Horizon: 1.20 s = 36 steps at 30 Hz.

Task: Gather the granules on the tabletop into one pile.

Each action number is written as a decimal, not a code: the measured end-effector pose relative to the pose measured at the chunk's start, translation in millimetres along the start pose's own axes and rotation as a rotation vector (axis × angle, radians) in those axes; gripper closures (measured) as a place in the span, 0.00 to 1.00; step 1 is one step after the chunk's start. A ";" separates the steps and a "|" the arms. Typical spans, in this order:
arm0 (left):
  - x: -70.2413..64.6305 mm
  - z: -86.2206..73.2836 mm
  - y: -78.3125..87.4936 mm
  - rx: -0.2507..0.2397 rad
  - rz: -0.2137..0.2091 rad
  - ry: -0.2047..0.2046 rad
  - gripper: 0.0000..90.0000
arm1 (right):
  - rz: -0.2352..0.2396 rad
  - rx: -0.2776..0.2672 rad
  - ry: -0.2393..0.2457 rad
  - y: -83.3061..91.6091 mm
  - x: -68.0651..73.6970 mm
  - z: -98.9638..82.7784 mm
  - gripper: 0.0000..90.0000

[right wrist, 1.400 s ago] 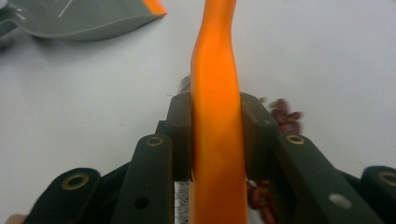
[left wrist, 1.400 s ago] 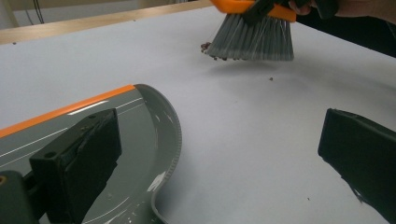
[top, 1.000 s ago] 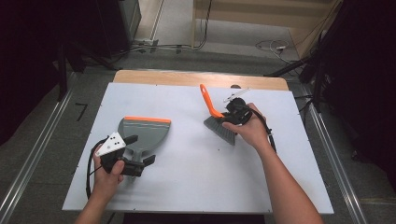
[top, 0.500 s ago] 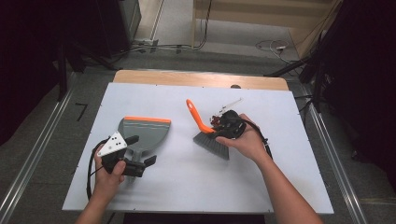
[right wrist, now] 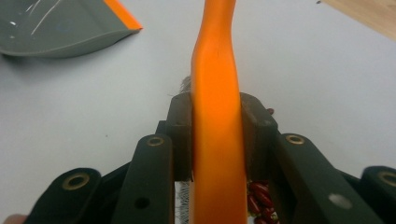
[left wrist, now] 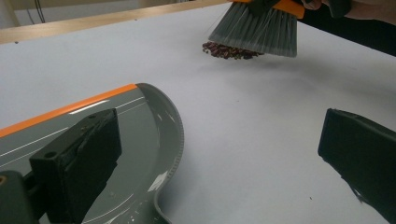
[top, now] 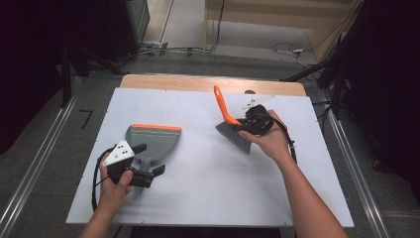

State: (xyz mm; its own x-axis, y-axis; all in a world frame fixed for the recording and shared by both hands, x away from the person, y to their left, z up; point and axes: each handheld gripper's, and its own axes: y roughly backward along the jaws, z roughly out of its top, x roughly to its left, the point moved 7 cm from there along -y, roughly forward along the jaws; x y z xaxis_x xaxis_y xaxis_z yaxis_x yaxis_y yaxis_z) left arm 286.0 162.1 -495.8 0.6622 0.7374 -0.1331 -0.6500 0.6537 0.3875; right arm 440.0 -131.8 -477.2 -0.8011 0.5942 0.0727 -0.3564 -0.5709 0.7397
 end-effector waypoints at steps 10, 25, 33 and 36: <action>-0.5 0.4 0.5 -0.002 0.002 0.000 0.00 | -0.009 0.084 -0.025 -27.8 -0.2 -7.8 0.75; 0.6 0.9 1.7 -0.005 0.004 0.003 0.00 | -0.321 -0.051 -0.176 18.9 -51.2 2.9 0.75; 0.3 1.1 1.6 -0.006 0.005 0.003 0.00 | -0.522 0.075 -0.150 5.3 -73.7 -22.8 0.75; 0.9 0.7 1.8 -0.003 0.006 0.001 0.00 | -0.499 0.070 -0.127 -2.1 -64.9 -23.2 0.76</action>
State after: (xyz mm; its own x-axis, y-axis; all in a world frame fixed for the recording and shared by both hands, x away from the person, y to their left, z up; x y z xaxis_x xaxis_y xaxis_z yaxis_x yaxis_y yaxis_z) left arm 285.7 163.9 -494.7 0.6580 0.7415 -0.1312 -0.6552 0.6496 0.3856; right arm 481.6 -182.4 -498.9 -0.4754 0.8511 -0.2226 -0.6433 -0.1637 0.7479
